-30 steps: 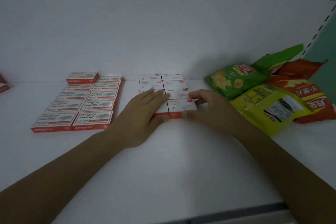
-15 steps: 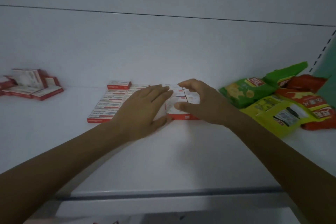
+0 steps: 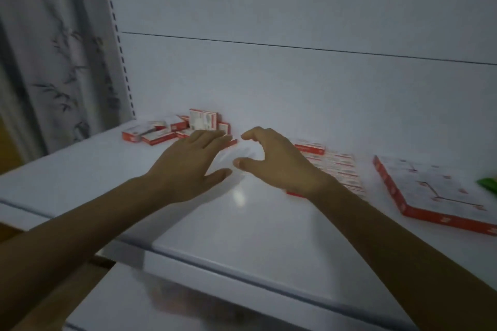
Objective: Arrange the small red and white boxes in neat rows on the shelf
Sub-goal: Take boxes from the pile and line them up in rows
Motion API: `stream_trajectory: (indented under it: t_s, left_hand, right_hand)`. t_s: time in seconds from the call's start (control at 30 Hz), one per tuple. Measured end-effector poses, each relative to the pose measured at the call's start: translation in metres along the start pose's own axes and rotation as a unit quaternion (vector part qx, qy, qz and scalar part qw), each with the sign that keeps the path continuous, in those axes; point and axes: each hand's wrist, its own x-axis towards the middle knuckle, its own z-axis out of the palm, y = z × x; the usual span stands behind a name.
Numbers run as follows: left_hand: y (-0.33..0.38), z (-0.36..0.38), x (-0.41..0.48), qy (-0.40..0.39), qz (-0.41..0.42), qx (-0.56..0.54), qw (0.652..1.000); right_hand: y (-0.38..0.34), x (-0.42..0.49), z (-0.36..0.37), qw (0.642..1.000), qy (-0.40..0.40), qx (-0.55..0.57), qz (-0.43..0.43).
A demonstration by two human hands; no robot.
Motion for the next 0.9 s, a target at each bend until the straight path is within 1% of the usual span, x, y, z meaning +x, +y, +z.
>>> stream_trajectory:
  t_s: [0.13,0.2,0.27,0.37,0.47,0.53,0.57,0.63,0.7,0.73,0.77,0.83,0.9]
  left_hand:
    - [-0.064,-0.004,-0.020,-0.026,-0.050,-0.023,0.998]
    - [-0.091,-0.005,-0.028,-0.034,-0.061,-0.036,0.997]
    - [-0.112,-0.002,-0.038,-0.043,-0.060,-0.054,0.996]
    - [-0.134,0.009,-0.044,-0.060,-0.029,-0.082,0.994]
    - [-0.145,0.019,-0.028,-0.070,0.008,-0.103,0.992]
    - [-0.147,0.027,-0.006,-0.070,0.040,-0.125,0.989]
    - [-0.146,0.031,0.006,-0.071,0.052,-0.144,0.986]
    - [-0.139,0.040,0.027,-0.070,0.055,-0.182,0.979]
    - [-0.130,0.048,0.038,-0.077,0.026,-0.175,0.981]
    - [-0.126,0.052,0.038,-0.084,0.018,-0.161,0.983]
    - [-0.125,0.056,0.038,-0.089,0.019,-0.147,0.985]
    - [-0.126,0.059,0.037,-0.092,0.037,-0.134,0.986]
    - [-0.129,0.063,0.037,-0.079,0.048,-0.151,0.984]
  right_hand:
    - [-0.031,0.045,0.047,0.999,-0.022,-0.016,0.017]
    - [-0.037,0.068,0.067,0.998,-0.034,-0.034,0.035]
    - [-0.033,0.087,0.085,0.994,-0.044,-0.077,0.064]
    - [-0.023,0.100,0.102,0.987,-0.048,-0.118,0.101]
    - [-0.022,0.103,0.104,0.983,-0.054,-0.127,0.121]
    - [-0.024,0.104,0.100,0.986,-0.054,-0.109,0.116]
    - [-0.027,0.103,0.098,0.990,-0.039,-0.084,0.107]
    - [-0.031,0.097,0.097,0.993,0.037,-0.006,0.110]
    - [-0.027,0.088,0.099,0.980,0.141,0.038,0.136]
    - [-0.023,0.082,0.102,0.973,0.170,0.043,0.152]
    - [-0.018,0.080,0.104,0.969,0.177,0.046,0.168]
    - [-0.014,0.080,0.107,0.969,0.143,0.044,0.197]
    - [-0.013,0.083,0.111,0.975,0.107,0.010,0.193]
